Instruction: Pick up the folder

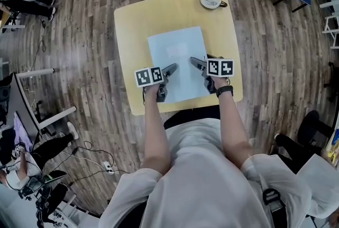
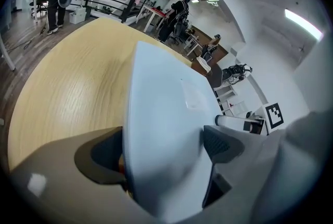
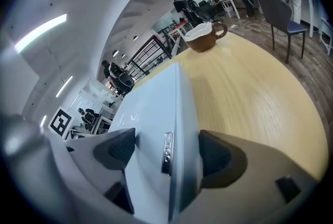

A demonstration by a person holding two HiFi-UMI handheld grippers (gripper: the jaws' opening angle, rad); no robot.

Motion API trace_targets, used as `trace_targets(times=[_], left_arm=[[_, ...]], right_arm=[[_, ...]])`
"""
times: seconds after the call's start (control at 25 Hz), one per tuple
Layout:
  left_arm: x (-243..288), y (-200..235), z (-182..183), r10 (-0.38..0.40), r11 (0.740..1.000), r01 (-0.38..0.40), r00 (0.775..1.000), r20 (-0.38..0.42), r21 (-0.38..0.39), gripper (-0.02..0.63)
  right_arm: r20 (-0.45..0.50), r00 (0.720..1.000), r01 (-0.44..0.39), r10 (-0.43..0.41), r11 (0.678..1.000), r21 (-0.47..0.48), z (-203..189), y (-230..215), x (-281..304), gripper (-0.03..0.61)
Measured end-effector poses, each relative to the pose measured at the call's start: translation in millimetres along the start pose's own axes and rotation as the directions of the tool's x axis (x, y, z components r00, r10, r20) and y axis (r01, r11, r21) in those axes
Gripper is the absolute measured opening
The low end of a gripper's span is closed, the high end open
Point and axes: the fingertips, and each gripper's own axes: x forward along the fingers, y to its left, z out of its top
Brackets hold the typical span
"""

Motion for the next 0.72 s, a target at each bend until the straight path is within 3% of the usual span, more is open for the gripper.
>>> trace_targets(times=[0.28, 0.72], left_arm=[[-17.1, -4.1, -12.4, 0.014, 0.999, -0.013, 1.0, 0.008, -0.048, 0.491], [-74.6, -38.2, 39.8, -0.038, 0.996, 0.023, 0.983, 0.181, 0.086, 0.492]], right_arm=[[-0.012, 1.0, 0.003, -0.004, 0.998, -0.056, -4.5, 14.0, -10.2, 0.394], [0.181, 0.982, -0.008, 0.044, 0.981, -0.195, 50.8, 69.0, -54.0, 0.394]])
